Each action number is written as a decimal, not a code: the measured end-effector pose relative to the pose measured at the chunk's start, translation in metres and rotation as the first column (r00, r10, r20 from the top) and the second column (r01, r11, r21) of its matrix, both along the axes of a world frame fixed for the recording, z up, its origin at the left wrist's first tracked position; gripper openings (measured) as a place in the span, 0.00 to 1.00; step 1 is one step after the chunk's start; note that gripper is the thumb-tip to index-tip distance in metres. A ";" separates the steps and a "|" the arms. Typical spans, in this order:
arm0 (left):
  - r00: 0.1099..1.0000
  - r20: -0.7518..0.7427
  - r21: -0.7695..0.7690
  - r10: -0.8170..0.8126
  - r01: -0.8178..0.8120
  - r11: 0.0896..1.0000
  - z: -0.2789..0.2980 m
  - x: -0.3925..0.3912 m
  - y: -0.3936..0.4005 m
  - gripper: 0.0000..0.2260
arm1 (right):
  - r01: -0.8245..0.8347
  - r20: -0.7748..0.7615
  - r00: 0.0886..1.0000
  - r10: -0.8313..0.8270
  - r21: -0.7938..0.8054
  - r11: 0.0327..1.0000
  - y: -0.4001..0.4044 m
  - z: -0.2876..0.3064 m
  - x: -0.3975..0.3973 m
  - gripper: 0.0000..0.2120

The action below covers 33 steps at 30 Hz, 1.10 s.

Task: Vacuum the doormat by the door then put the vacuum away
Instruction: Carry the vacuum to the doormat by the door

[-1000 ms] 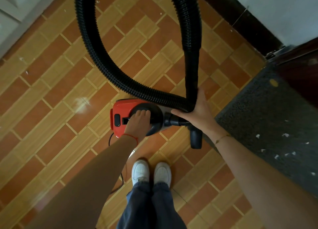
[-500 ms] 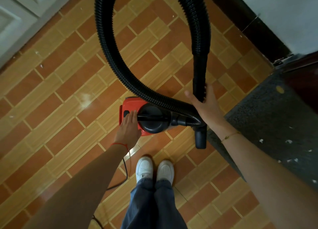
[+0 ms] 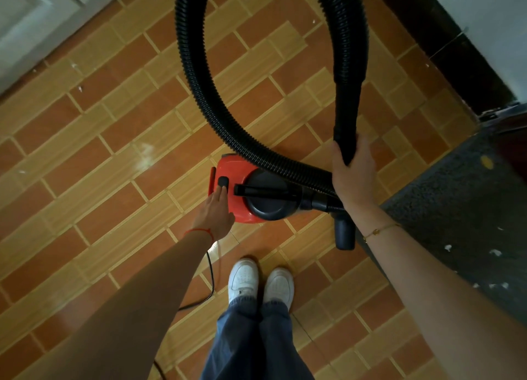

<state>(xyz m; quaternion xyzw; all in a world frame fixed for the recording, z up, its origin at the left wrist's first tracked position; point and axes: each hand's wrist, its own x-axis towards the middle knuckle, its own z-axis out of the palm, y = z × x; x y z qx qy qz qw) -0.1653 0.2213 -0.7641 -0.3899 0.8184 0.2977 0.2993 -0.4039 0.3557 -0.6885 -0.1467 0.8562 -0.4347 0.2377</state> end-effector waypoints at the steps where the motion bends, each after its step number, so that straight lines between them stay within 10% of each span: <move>1: 1.000 0.000 0.006 -0.002 0.002 1.000 -0.004 0.000 -0.001 0.34 | -0.006 -0.008 1.000 0.006 0.003 1.000 -0.001 -0.002 0.001 0.11; 24: 0.998 0.063 0.130 -0.025 0.016 0.991 -0.031 0.000 -0.011 0.37 | -0.069 -0.109 0.991 0.071 0.028 0.997 -0.023 -0.019 0.021 0.12; 33: 0.931 -0.188 0.259 0.313 -0.261 0.930 0.035 -0.017 -0.033 0.21 | -0.165 0.024 0.986 0.164 0.085 0.983 -0.031 0.018 0.007 0.13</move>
